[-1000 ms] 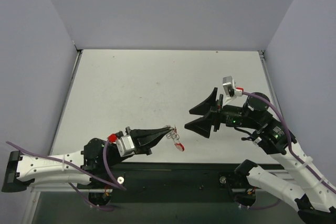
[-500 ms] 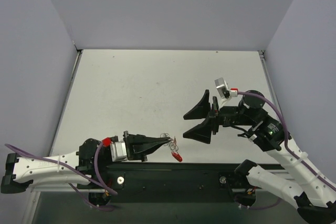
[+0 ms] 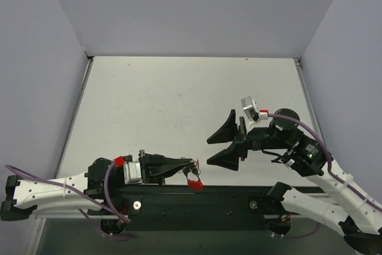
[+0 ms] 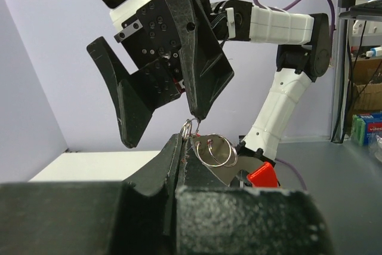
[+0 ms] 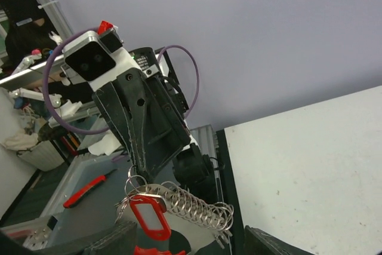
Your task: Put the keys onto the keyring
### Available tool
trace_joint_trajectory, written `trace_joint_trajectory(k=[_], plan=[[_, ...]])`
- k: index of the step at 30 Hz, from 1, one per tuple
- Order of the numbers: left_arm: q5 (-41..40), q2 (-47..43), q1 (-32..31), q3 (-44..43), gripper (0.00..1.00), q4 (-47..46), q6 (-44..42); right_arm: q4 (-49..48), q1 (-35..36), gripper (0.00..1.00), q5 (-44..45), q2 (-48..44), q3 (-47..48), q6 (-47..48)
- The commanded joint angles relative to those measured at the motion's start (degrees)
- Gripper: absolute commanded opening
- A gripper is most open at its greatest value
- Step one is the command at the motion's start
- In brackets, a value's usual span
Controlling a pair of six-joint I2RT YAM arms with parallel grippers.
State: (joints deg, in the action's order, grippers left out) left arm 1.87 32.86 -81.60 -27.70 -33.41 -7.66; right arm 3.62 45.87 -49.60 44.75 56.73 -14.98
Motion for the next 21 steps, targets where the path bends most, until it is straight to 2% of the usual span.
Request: trace_joint_trajectory(k=[1, 9, 21], plan=[[-1.4, 0.8, 0.1, -2.7, 0.00, -1.6, 0.5, 2.1, 2.7, 0.65, 7.2, -0.8, 3.2, 4.1], [-8.3, 1.9, 0.1, -2.7, 0.00, -1.7, 0.7, 7.4, 10.6, 0.63, 21.9, -0.5, 5.8, 8.1], [-15.2, 3.3, 0.1, -3.6, 0.00, 0.9, 1.9, 8.2, 14.9, 0.62, 27.4, 1.4, 6.0, 11.6]])
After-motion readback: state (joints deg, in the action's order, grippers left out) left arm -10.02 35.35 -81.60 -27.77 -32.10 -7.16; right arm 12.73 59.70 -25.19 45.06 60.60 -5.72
